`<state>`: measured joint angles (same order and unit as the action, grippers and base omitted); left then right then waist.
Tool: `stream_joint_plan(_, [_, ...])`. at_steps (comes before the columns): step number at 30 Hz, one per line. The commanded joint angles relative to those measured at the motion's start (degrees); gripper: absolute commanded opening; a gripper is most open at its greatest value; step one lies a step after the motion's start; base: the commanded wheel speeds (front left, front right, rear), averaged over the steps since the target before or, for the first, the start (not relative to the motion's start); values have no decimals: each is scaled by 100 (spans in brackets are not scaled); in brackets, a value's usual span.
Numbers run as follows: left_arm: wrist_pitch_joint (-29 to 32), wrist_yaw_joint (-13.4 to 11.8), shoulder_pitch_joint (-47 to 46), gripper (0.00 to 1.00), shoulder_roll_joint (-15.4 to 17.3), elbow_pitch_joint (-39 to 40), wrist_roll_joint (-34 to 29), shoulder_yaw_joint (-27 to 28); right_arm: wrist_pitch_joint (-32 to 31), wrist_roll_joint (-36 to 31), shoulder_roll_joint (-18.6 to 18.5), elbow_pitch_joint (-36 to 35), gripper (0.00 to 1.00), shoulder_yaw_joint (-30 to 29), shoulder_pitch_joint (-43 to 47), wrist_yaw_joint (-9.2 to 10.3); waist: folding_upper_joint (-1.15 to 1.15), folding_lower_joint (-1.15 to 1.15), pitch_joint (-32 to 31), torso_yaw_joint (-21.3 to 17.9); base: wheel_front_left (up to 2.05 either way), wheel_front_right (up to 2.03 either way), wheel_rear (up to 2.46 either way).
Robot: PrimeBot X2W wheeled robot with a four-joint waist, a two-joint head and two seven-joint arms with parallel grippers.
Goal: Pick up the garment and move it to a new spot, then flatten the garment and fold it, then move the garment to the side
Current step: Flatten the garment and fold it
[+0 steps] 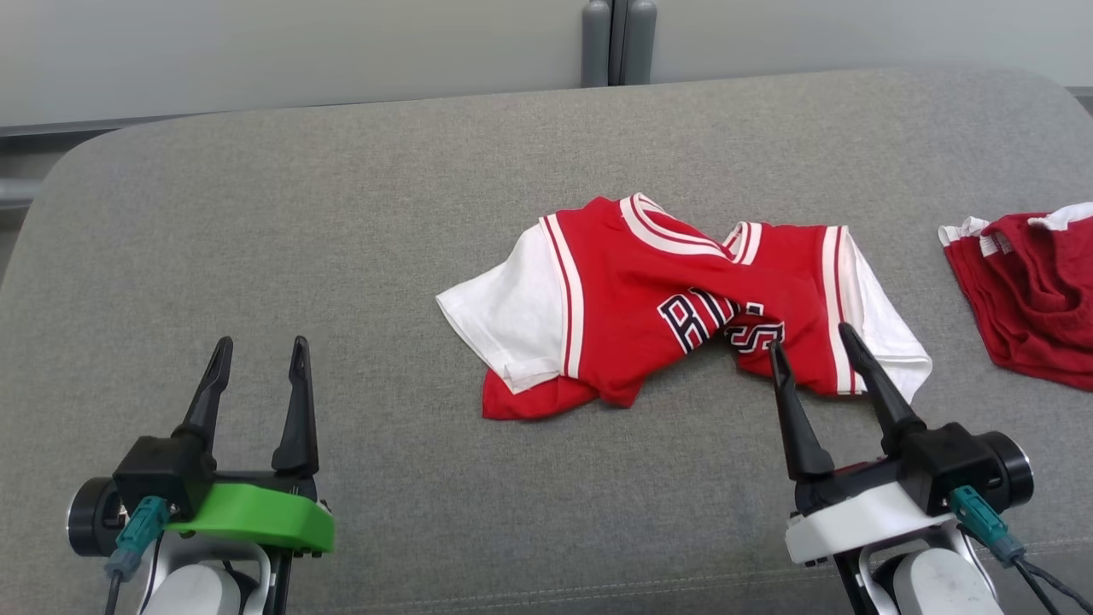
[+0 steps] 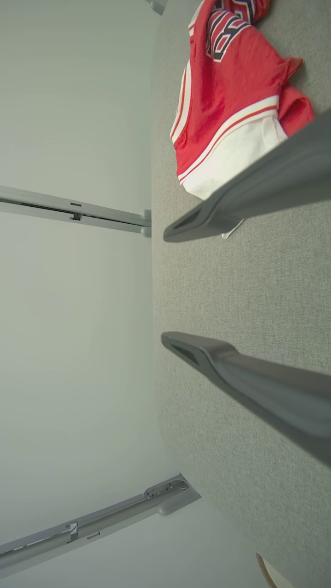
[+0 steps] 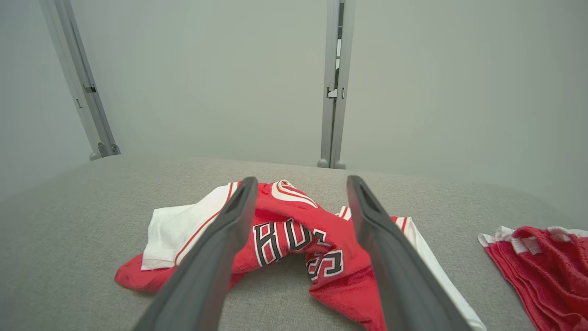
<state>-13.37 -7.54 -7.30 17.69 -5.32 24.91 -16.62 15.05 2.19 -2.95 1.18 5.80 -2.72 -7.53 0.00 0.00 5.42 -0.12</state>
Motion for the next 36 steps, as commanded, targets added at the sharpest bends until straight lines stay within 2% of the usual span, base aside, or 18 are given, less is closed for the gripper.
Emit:
stream_joint_plan(1, [-6,-43,99,100,48,39,-2,25,14,3,-13,0,100,29,136,8,0,0,-91,16,0,0,0])
stream_joint_plan(15, [60,-202,363,100,125,162,-10,-5,14,253,2,-85,100,-32,462,8,0,0,-313,-30,0,0,0])
stream_joint_plan(21, [190,-112,290,100,186,165,-193,-257,14,293,3,-103,100,-45,443,8,0,0,-309,14,0,0,0])
stream_joint_plan(23, [414,56,149,100,174,171,-301,-572,13,275,3,-110,100,-48,436,8,0,0,-283,43,0,0,0])
stream_joint_plan(27, [1136,563,-116,100,25,68,-452,-1363,-26,252,1,-111,100,-6,365,8,0,0,-179,23,0,0,0])
stream_joint_plan(31, [1724,993,-451,100,-149,-157,-576,-1985,-24,288,-1,-86,100,74,246,9,0,0,-41,-153,0,0,0])
stream_joint_plan(36, [2195,1280,-861,100,-299,-521,-592,-2442,-7,354,-1,-82,100,62,157,9,0,0,170,-455,0,0,0])
